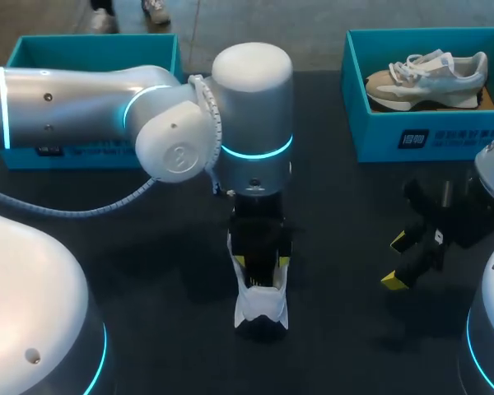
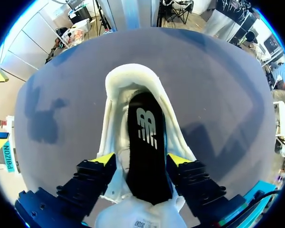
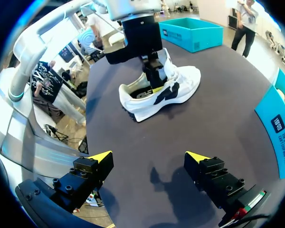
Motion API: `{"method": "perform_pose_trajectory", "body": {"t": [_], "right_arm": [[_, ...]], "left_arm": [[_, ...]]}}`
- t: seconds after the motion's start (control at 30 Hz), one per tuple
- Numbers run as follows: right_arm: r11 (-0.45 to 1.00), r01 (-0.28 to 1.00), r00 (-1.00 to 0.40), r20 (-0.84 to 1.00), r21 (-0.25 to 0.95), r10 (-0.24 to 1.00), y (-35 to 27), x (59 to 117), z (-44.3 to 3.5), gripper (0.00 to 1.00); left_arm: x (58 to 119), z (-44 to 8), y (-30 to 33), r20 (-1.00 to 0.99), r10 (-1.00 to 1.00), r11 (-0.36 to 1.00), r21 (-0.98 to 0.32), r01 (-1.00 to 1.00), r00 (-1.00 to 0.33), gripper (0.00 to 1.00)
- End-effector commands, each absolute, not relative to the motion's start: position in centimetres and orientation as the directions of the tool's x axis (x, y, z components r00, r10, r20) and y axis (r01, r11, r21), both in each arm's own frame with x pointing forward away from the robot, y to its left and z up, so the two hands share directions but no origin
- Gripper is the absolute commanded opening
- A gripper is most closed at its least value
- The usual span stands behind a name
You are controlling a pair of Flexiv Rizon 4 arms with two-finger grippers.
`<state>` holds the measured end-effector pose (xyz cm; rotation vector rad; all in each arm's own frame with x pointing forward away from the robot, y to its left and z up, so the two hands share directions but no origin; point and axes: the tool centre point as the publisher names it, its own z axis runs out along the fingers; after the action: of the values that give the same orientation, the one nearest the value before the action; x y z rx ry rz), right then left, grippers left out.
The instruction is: Take the shoe out of the shoebox, open the shoe tongue, remove and reinsert the insole, then place the shoe into the shoebox
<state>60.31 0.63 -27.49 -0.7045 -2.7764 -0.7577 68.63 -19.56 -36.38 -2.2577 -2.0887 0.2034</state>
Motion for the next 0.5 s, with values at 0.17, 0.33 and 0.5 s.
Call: {"method": "perform_pose_trajectory", "body": {"t": [0.17,0.33,0.5], "right_arm": [[0.758,0.488,-0.872,0.285,0.434,0.398,0.6,60.1,-27.5,1.0],[0.758,0.488,-0.872,0.285,0.434,0.398,0.6,60.1,-27.5,1.0],[0.758,0.488,-0.872,0.285,0.434,0.398,0.6,60.1,-27.5,1.0]], "left_arm": [[69.5,-35.3,-18.4,-0.072,0.995,-0.074,-0.137,0.988,0.065,0.86],[69.9,-35.1,-18.5,-0.079,0.995,-0.074,-0.137,0.988,0.063,0.89],[70.4,-34.8,-18.8,-0.089,0.994,-0.075,-0.137,0.988,0.064,0.89]]}}
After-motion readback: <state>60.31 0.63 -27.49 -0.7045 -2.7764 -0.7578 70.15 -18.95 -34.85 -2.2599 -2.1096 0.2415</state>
